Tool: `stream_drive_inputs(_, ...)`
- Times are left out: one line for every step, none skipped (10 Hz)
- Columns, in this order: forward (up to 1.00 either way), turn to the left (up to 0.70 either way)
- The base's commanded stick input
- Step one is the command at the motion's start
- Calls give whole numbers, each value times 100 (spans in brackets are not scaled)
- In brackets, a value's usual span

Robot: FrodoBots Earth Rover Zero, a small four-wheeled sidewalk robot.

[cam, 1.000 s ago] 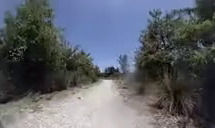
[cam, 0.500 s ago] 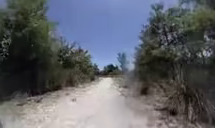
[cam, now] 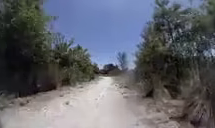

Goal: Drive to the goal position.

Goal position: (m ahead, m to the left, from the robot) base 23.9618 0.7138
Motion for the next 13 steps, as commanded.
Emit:
stream_drive_inputs(60, 0)
stream_drive_inputs(60, 0)
stream_drive_inputs(60, 0)
stream_drive_inputs(60, 0)
stream_drive_inputs(59, 0)
stream_drive_inputs(45, 0)
stream_drive_inputs(45, 0)
stream_drive_inputs(45, 0)
stream_drive_inputs(45, 0)
stream_drive_inputs(45, 0)
stream_drive_inputs(45, 0)
stream_drive_inputs(45, 0)
stream_drive_inputs(45, 0)
